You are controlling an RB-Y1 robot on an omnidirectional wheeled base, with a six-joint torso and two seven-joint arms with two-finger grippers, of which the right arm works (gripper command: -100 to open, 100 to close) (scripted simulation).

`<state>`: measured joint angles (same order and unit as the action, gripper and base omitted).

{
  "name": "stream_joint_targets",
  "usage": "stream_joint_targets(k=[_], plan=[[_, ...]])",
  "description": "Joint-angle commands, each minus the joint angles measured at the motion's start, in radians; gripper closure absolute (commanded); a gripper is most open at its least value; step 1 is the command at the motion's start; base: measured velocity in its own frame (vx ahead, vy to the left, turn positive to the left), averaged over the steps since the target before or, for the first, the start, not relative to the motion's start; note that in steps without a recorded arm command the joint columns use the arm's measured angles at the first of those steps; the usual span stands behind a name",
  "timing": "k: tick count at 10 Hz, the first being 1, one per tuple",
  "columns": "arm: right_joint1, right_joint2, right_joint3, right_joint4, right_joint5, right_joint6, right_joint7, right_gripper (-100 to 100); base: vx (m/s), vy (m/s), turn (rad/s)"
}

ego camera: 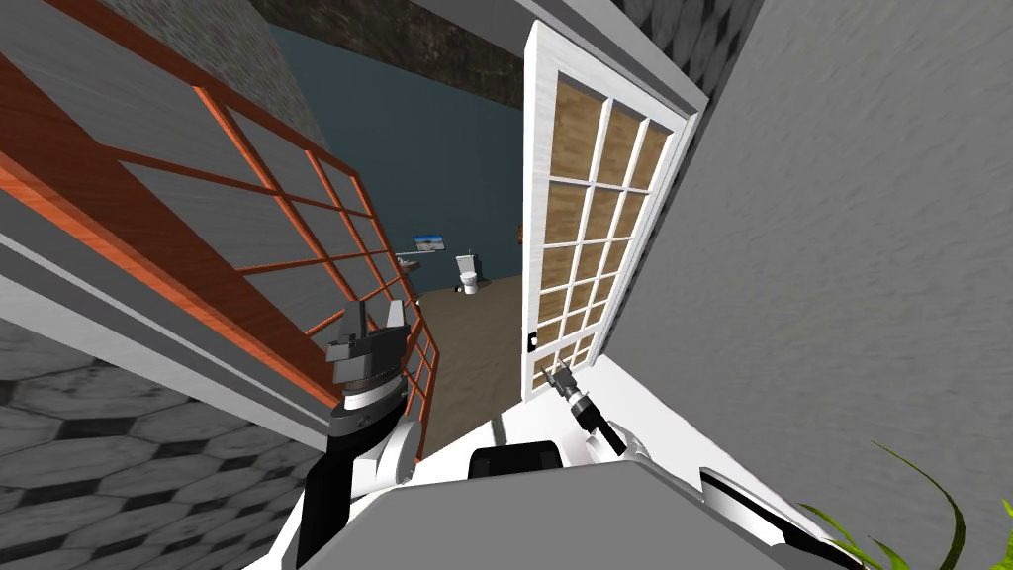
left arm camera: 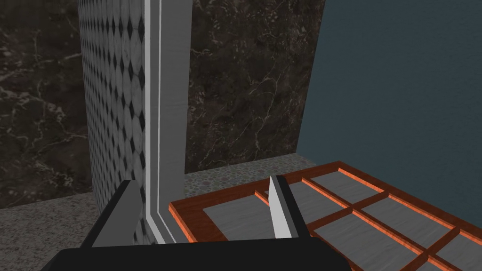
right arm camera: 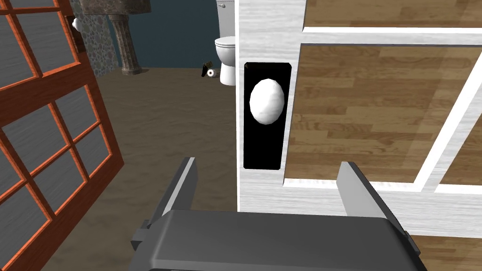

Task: Push the door open

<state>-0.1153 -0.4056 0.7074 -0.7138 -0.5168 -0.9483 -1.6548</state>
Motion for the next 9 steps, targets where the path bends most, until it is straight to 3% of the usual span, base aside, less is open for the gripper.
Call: stream_joint_targets(k=[1,7,8,9], plan=[[-0.004,0.008,-0.005,0.006,0.0,0.003,0.005,-100,0.183,0.015,0.039],[-0.014,0.047,-0.031,0.022,-0.003,0.023,0.034,-100,0.19,0.029,0.042],[-0.015,0.044,-0.028,0.023,-0.003,0.021,0.03,-100,0.083,0.011,-0.002],[-0.015,0.044,-0.028,0.023,-0.003,0.021,0.03,100,-0.019,0.0,-0.006]])
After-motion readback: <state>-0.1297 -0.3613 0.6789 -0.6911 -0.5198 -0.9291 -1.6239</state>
